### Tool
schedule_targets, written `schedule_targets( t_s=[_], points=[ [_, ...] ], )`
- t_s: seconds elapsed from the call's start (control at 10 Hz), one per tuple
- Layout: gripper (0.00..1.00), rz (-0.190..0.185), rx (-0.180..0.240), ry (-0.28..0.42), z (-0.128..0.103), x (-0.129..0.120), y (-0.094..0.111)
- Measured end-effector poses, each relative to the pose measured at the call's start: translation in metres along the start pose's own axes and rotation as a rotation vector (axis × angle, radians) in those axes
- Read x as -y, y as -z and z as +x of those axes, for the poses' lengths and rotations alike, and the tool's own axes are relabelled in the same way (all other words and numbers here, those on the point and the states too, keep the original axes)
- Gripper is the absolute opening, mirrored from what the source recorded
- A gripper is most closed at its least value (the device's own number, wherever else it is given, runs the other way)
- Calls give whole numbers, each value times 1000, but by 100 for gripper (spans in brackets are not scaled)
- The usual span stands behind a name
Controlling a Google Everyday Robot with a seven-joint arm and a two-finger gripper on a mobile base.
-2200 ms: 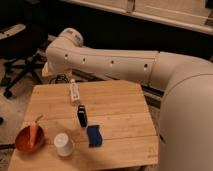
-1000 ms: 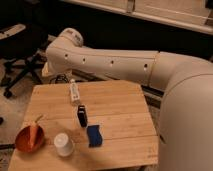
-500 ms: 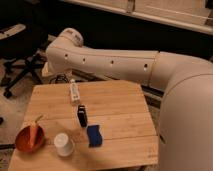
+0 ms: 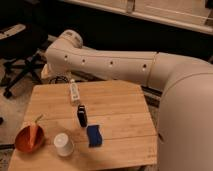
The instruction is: Knock the eraser over
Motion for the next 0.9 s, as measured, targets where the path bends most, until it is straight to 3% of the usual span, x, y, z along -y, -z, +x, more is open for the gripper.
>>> schedule_targets(
  t_s=[0.4,0.5,0.6,0.9],
  points=[
    [73,71,109,-31,-33,15,-33],
    [67,80,139,-42,-43,15,-39],
    [54,94,200,-66,-64,14,-51],
    [27,107,335,-114,-116,7,-74]
  ],
)
